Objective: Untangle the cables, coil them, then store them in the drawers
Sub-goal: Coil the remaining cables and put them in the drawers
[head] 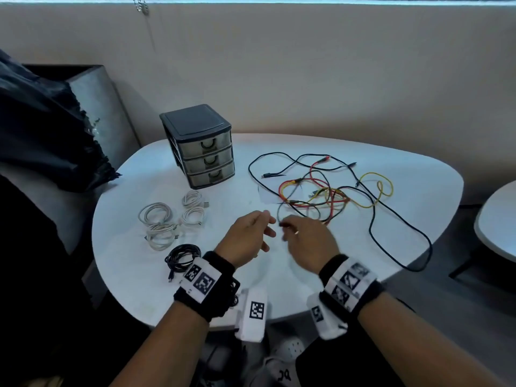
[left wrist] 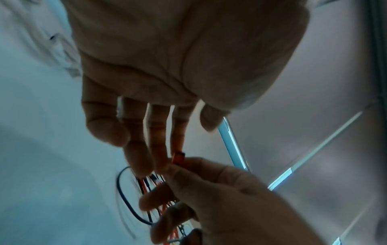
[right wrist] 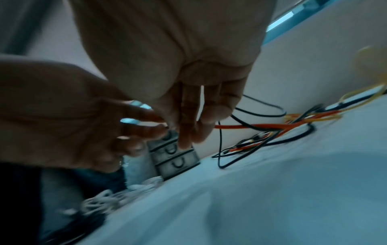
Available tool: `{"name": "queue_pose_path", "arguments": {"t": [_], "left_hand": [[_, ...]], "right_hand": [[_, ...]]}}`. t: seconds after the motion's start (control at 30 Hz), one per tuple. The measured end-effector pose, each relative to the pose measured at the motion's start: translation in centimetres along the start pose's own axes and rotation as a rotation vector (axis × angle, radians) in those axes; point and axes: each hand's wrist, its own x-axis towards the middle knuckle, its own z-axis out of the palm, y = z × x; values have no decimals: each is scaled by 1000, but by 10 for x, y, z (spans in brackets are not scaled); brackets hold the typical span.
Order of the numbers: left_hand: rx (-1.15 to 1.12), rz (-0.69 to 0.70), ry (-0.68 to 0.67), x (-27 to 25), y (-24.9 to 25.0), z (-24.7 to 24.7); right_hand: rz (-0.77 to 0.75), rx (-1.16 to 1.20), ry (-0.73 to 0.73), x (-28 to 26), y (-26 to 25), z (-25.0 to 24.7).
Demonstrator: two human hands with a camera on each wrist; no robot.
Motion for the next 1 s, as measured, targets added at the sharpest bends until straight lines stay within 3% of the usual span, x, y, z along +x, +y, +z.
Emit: {"name": "queue_pose_path", "arguments": {"t": [0.13,0.27,0.37,0.53,0.6,0.7,0.83,0.93,1.0], "left_hand": [[212,80,4,4,-4,-9],[234,129,43,-3,-16,-18],[186,123,57,-12,-21,-19],[102,160,274,-15,-31,-28],[108,141,235,-16,-33,-27],[27,24,118,-16,-30,-18],[-123,-109,58,-12,-25,-8],[-90,-134,63,-2,-23,-1],[-40,-125,90,11,-19,3]], "right_hand": [[-93,89,73,-19,-21,14],[-86,191,-9,-16,-20,21],[-71,141,-50,-12,-16,24],[49,85,-49,6,14,16],[73,167,-9,11,19,12],[-53,365,50,7,10,10],[-110,518,-75,-12,-2,13],[17,513,-176,-24,3,16],[153,640,-132,-30,5,10]]}}
